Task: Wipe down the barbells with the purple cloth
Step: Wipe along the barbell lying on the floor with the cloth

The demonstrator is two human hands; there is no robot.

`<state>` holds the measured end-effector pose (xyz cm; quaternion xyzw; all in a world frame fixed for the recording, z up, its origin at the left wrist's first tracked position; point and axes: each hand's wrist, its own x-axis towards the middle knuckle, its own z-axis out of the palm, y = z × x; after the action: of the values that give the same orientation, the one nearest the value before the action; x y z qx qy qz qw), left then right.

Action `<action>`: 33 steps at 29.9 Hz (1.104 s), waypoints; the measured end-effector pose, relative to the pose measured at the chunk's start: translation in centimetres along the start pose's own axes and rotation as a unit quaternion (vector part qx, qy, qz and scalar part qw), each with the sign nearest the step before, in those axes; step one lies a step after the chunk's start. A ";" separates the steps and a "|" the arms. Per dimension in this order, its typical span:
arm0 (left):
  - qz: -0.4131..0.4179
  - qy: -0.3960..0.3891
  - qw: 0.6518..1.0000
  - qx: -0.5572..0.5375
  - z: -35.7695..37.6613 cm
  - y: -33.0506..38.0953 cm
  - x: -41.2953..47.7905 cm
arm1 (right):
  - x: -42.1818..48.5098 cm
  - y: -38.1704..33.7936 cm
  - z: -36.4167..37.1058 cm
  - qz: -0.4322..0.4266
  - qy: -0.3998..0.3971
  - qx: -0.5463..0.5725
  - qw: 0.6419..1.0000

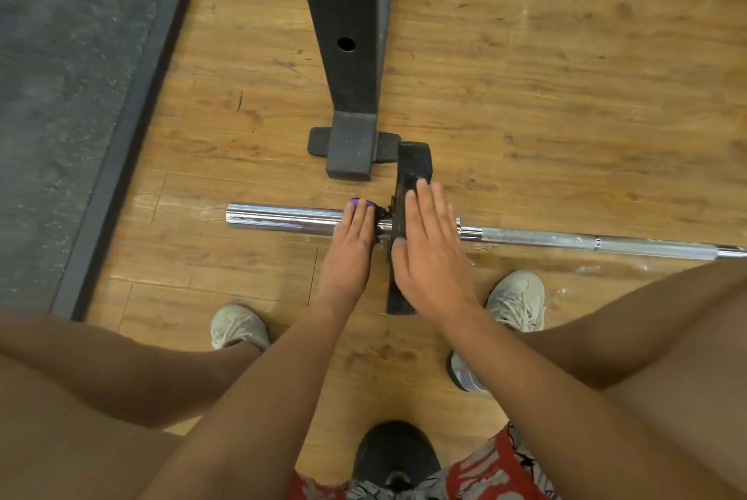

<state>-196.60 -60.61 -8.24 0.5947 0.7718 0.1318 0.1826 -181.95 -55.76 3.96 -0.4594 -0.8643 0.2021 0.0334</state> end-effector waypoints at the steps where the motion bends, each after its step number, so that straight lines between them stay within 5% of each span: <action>1: -0.009 0.002 1.000 0.002 -0.6 0.1 0.8 | -0.7 0.1 0.4 0.001 -0.007 -0.001 1.000; 11: -0.001 0.013 1.000 0.015 -1.8 -0.7 3.3 | 3.6 1.3 0.1 0.002 -0.023 0.008 1.000; 23: -0.059 0.104 0.981 -0.155 -6.3 -0.3 4.0 | 7.0 1.5 -1.8 0.014 -0.035 0.028 0.999; 25: -0.130 0.165 0.931 -0.298 -8.2 1.1 3.9 | 7.1 1.5 -2.5 -0.012 -0.033 0.048 0.998; 29: -0.250 0.182 0.682 -0.663 -11.3 3.2 4.7 | 7.1 0.4 -3.6 -0.097 -0.006 0.118 0.988; 31: -0.245 0.134 0.645 -0.712 -12.4 3.7 4.5 | 7.1 -0.2 -3.7 -0.116 -0.014 0.150 0.982; 33: -0.225 0.091 0.656 -0.715 -13.0 4.4 4.1 | 6.9 -0.3 -3.5 -0.131 -0.013 0.145 0.981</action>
<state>-199.45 -55.35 4.80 0.0745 0.5623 0.6510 0.5044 -185.37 -49.23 6.38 -0.3295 -0.8789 0.3251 0.1150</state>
